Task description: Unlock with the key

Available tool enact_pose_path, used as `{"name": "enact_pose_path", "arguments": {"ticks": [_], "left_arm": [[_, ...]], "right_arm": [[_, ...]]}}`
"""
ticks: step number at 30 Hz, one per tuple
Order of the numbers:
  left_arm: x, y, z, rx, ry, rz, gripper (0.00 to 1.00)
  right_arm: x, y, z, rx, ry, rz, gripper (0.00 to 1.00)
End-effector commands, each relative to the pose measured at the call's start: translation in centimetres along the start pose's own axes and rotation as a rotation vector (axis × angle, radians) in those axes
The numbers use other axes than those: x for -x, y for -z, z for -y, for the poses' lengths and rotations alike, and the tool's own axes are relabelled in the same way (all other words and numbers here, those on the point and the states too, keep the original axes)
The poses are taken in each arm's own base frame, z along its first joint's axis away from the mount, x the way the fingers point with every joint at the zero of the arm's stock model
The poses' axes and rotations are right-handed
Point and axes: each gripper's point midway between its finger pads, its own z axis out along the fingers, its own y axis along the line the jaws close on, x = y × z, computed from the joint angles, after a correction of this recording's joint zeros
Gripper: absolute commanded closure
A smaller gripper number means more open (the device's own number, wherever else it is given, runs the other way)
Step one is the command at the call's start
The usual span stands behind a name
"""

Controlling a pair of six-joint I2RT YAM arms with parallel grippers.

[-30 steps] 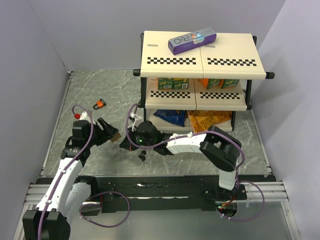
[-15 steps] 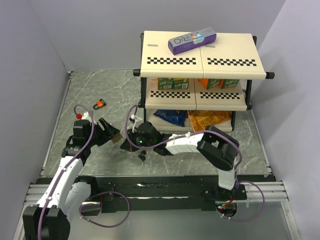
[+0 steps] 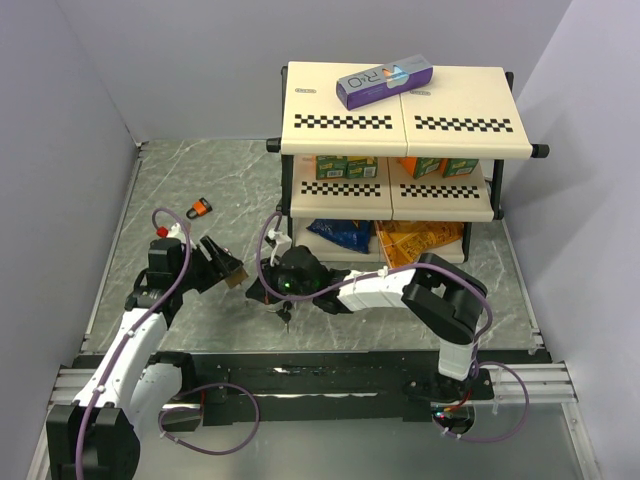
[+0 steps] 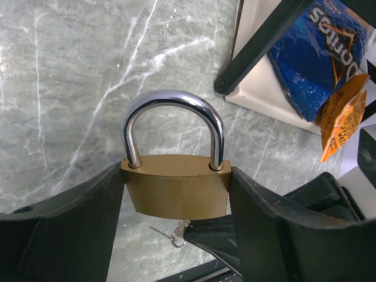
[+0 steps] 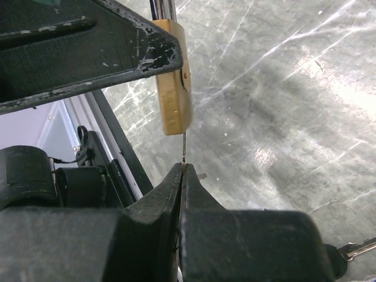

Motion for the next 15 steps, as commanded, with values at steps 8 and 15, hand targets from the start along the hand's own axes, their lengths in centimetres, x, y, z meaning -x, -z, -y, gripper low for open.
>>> {"name": "enact_pose_path", "arguments": {"ticks": [8,15], "left_arm": [[2.71,0.77,3.63,-0.120,-0.043,0.070,0.99],[2.32,0.86,4.07,-0.150,-0.051,0.051,0.99]], "right_arm": [[3.75,1.23,-2.79,0.071,0.013,0.119,1.00],[3.93,0.98,-2.41,0.055,0.021,0.132,1.00]]}}
